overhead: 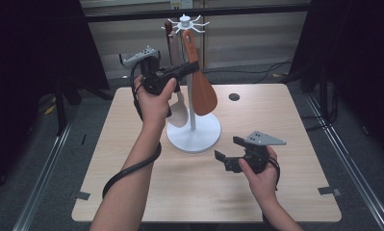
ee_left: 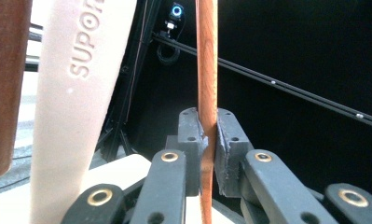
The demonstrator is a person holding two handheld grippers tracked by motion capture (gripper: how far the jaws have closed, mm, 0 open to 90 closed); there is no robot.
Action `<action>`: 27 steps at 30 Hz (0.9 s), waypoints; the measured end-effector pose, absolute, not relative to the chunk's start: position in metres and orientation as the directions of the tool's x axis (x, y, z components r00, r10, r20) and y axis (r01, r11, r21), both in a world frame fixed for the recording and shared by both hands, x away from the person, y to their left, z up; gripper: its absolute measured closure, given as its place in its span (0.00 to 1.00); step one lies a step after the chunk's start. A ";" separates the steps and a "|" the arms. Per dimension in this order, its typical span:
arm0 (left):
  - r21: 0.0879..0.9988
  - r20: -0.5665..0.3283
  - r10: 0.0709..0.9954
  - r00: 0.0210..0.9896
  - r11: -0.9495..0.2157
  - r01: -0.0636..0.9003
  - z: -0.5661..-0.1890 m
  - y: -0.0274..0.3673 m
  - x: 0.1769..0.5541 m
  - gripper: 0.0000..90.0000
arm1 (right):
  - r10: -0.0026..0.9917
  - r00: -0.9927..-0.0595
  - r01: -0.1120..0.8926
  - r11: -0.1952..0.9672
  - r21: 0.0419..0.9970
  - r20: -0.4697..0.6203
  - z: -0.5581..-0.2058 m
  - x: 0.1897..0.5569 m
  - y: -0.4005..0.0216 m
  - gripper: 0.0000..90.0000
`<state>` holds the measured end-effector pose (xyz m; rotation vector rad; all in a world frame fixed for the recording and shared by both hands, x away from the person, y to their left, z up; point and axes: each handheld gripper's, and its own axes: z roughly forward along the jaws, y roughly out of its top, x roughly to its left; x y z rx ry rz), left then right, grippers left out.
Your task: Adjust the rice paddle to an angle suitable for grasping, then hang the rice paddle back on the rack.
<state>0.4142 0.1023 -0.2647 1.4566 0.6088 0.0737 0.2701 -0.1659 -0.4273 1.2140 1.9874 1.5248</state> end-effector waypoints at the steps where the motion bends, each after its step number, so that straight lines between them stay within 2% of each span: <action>1: 0.939 -0.343 0.407 0.847 0.143 0.312 -0.265 0.102 0.414 0.91 | 0.794 -0.569 0.409 0.048 0.911 0.214 -0.427 0.270 -0.166 0.11; 6: 0.940 -0.342 0.430 0.836 0.164 0.299 -0.268 0.103 0.413 0.90 | 0.795 -0.567 0.413 0.048 0.910 0.215 -0.427 0.270 -0.165 0.11; 11: 0.941 -0.339 0.455 0.824 0.189 0.282 -0.274 0.110 0.413 0.81 | 0.791 -0.574 0.412 0.054 0.910 0.213 -0.427 0.270 -0.164 0.11; 18: 0.943 -0.331 0.464 0.822 0.188 0.274 -0.277 0.113 0.411 0.76 | 0.791 -0.575 0.406 0.054 0.912 0.209 -0.426 0.270 -0.163 0.11; 27: 0.949 -0.314 0.513 0.799 0.184 0.255 -0.283 0.116 0.400 0.61 | 0.787 -0.581 0.406 0.057 0.912 0.209 -0.425 0.270 -0.161 0.11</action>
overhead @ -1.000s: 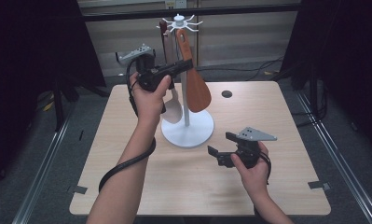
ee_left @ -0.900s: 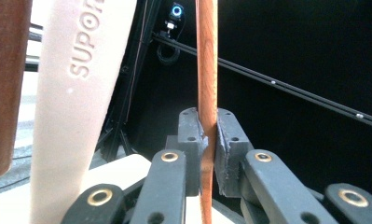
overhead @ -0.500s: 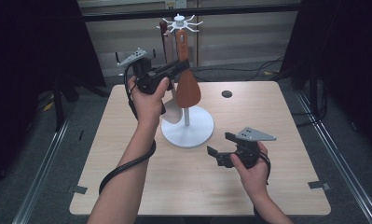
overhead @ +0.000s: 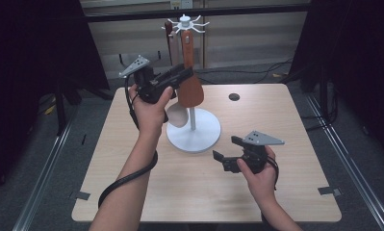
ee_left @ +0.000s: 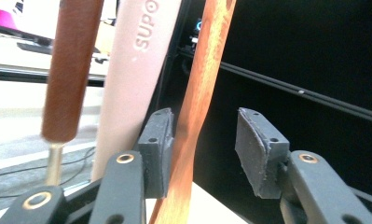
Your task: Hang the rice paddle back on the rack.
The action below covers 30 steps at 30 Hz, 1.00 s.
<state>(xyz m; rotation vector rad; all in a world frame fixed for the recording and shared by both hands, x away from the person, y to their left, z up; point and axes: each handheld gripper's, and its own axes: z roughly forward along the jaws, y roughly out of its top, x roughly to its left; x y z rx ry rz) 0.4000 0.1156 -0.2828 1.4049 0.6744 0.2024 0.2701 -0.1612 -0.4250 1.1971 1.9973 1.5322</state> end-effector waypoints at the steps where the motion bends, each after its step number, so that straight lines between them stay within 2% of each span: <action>1: 0.949 -0.314 0.514 0.799 0.183 0.255 -0.284 0.116 0.399 0.60 | 0.786 -0.583 0.405 0.058 0.913 0.209 -0.425 0.270 -0.161 0.11; 16: 0.971 -0.237 0.562 0.793 0.116 0.208 -0.294 0.126 0.383 0.51 | 0.781 -0.593 0.404 0.079 0.912 0.195 -0.428 0.273 -0.156 0.11; 30: 0.977 -0.206 0.587 0.783 0.079 0.198 -0.306 0.135 0.366 0.40 | 0.782 -0.593 0.399 0.080 0.914 0.191 -0.427 0.273 -0.156 0.11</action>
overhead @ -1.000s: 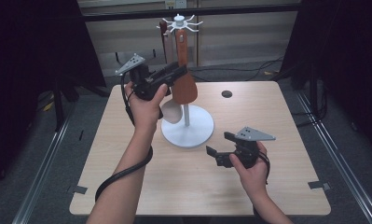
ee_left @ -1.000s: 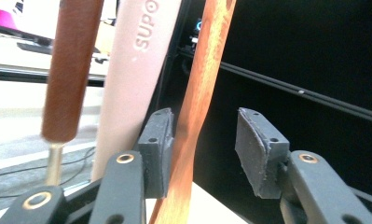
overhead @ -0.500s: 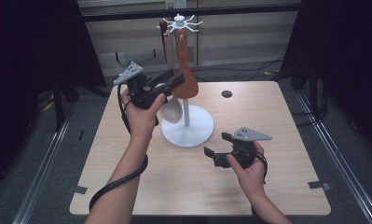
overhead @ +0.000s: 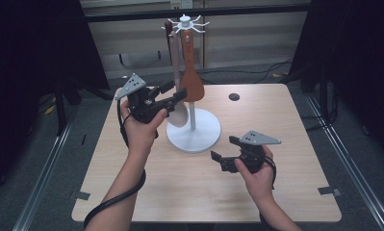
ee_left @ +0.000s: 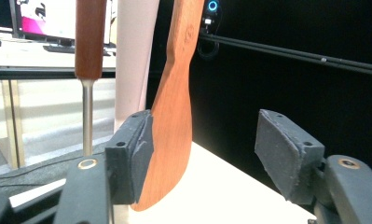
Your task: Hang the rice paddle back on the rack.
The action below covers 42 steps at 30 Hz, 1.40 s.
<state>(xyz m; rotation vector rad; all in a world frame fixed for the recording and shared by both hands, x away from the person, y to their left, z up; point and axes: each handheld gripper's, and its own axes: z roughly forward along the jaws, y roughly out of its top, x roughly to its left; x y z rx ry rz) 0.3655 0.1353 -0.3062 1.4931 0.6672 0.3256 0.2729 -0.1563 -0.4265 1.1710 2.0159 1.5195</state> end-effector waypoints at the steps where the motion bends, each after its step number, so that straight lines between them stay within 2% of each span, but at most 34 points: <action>1: 0.980 -0.191 0.590 0.785 0.063 0.190 -0.308 0.137 0.365 0.40 | 0.780 -0.595 0.400 0.081 0.913 0.191 -0.427 0.273 -0.156 0.11; 42: 0.976 -0.174 0.596 0.784 -0.003 0.219 -0.349 0.142 0.344 0.21 | 0.781 -0.592 0.410 0.082 0.908 0.197 -0.429 0.274 -0.154 0.11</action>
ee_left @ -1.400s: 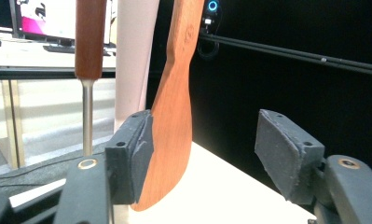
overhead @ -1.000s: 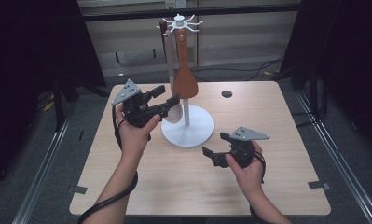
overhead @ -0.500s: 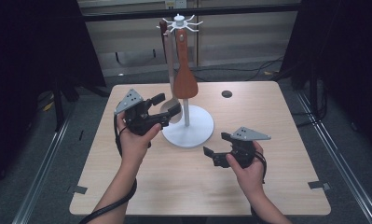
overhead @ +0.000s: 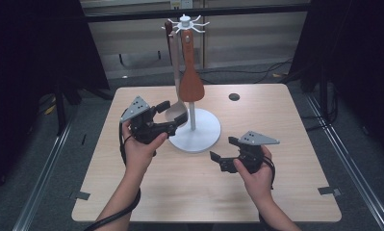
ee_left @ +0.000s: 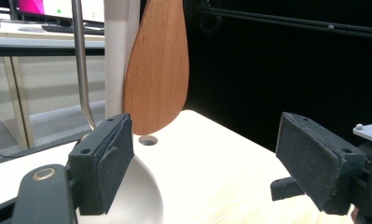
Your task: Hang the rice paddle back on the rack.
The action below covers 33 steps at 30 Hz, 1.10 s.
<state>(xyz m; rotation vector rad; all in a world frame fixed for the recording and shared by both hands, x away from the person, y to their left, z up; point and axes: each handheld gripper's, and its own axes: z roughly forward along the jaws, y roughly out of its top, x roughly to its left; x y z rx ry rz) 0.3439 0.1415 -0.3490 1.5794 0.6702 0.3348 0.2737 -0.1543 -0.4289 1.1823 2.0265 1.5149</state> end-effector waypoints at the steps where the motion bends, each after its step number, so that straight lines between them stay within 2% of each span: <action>1: 0.976 -0.169 0.598 0.783 -0.009 0.217 -0.350 0.142 0.343 0.21 | 0.782 -0.592 0.410 0.082 0.908 0.197 -0.429 0.274 -0.154 0.11; 33: 0.968 -0.178 0.610 0.772 -0.035 0.250 -0.378 0.162 0.334 0.14 | 0.792 -0.578 0.417 0.081 0.905 0.195 -0.431 0.272 -0.158 0.11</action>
